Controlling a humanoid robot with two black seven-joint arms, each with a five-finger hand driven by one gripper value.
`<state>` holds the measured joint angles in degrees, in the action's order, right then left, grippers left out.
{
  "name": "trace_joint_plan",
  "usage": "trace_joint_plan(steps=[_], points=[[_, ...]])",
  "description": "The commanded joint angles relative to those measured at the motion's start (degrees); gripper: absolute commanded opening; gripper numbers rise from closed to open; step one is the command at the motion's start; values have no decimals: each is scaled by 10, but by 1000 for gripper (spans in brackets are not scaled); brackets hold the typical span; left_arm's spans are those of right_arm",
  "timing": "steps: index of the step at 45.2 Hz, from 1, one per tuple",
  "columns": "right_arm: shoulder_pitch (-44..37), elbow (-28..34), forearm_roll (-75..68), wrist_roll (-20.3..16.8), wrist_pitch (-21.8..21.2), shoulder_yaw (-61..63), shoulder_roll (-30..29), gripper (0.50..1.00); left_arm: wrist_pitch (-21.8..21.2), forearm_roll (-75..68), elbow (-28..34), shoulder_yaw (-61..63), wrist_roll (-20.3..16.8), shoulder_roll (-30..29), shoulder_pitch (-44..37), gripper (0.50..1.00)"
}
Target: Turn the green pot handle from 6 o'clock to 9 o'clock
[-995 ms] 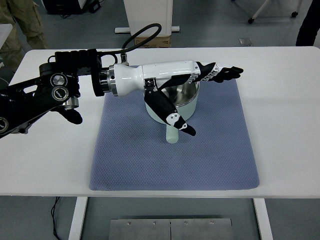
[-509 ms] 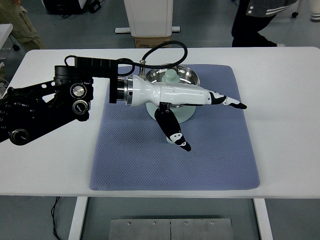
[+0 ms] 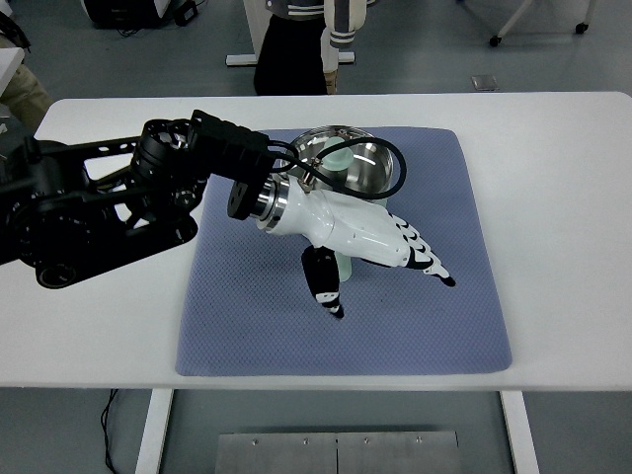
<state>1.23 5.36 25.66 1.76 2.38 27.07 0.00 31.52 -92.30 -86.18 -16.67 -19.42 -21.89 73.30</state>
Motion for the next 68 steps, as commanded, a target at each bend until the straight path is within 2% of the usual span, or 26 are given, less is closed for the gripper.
trace_joint_plan(steps=[1, 4, 24, 42, 58, 63, 64, 68], points=[[0, 0, 0, 0, 0, 0, 0, 1000, 20, -1, -1, 5, -11, -3, 8, 1000], [0, 0, 0, 0, 0, 0, 0, 1000, 35, -2, -2, 7, -12, -5, 14, 1000], [0, 0, 0, 0, 0, 0, 0, 1000, 35, -96, 0, 72, -13, -16, 26, 1000], [0, 0, 0, 0, 0, 0, 0, 1000, 35, -134, 4, 76, -39, -16, 35, 1000], [0, 0, 0, 0, 0, 0, 0, 1000, 35, -190, 7, 76, -69, -16, 40, 1000], [0, 0, 0, 0, 0, 0, 0, 1000, 35, -198, 9, 76, -87, -16, 44, 1000], [0, 0, 0, 0, 0, 0, 0, 1000, 35, -201, 13, 76, -104, -16, 46, 1000], [0, 0, 0, 0, 0, 0, 0, 1000, 35, -214, 21, 76, -122, -15, 47, 1000]])
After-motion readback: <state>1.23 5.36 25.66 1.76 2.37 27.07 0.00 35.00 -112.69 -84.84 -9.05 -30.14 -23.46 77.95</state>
